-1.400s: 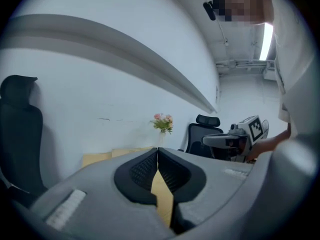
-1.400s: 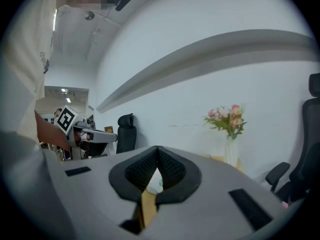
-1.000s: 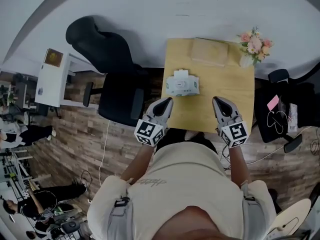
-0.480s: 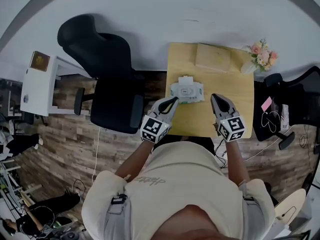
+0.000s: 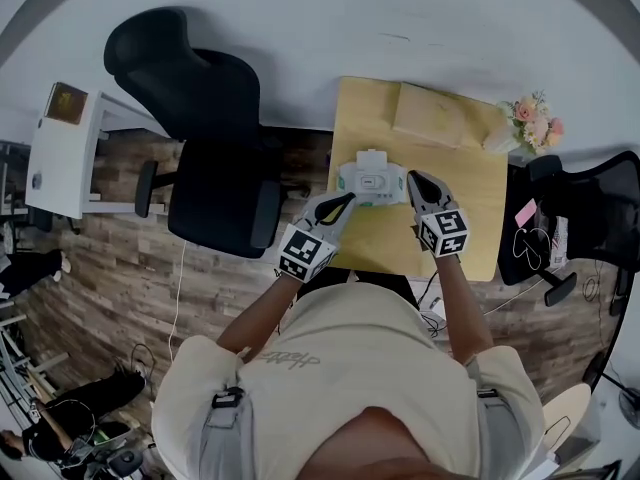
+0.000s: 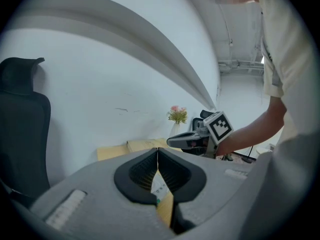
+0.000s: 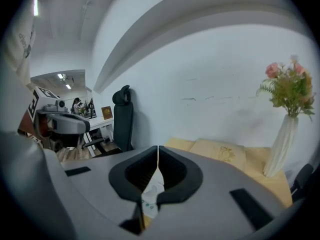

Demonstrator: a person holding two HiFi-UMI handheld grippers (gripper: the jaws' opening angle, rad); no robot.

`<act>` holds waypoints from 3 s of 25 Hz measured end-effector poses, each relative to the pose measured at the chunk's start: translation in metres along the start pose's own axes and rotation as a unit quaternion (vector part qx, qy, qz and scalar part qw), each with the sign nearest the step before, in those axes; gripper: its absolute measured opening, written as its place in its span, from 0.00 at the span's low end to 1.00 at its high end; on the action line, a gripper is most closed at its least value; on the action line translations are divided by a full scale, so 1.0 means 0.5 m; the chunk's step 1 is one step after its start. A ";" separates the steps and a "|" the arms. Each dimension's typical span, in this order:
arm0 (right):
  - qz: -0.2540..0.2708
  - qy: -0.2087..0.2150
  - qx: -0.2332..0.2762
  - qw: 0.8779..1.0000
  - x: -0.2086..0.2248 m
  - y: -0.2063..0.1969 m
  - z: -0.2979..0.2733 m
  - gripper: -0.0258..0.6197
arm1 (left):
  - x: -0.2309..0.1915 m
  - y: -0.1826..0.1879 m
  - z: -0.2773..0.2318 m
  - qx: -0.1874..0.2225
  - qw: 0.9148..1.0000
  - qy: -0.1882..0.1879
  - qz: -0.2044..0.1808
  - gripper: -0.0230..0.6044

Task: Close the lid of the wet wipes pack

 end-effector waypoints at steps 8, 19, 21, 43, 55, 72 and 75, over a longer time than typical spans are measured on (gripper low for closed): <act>-0.015 0.044 -0.059 0.997 0.068 -0.047 -0.148 0.05 | -0.027 -0.021 -0.012 -0.013 0.999 0.038 0.030 0.07; 0.006 0.108 -0.147 0.983 0.089 -0.086 -0.276 0.12 | -0.044 -0.014 -0.042 -0.010 0.997 0.055 0.049 0.07; 0.004 0.118 -0.164 0.979 0.092 -0.096 -0.294 0.13 | -0.048 -0.016 -0.045 -0.010 0.997 0.057 0.054 0.07; -0.069 0.220 -0.252 0.940 0.083 -0.145 -0.364 0.13 | -0.089 -0.049 -0.021 -0.022 0.992 0.095 0.084 0.07; -0.005 0.216 -0.209 0.954 0.050 -0.103 -0.306 0.10 | -0.072 -0.037 -0.004 -0.012 0.994 0.089 0.068 0.07; 0.064 0.221 -0.206 0.951 -0.024 -0.158 -0.201 0.11 | -0.017 -0.053 0.032 -0.007 0.995 0.082 0.052 0.07; 0.079 0.213 -0.208 0.951 -0.030 -0.173 -0.196 0.11 | -0.012 -0.055 0.037 -0.007 0.995 0.081 0.049 0.07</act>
Point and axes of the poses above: the fingertips, and each gripper's own axes: z backward along the fingers, x to its right, y out of its top, the point moved 3 cm from there along z, backward along the fingers, and after that the axes turned 10 degrees about -x, right-handed, at the moved point
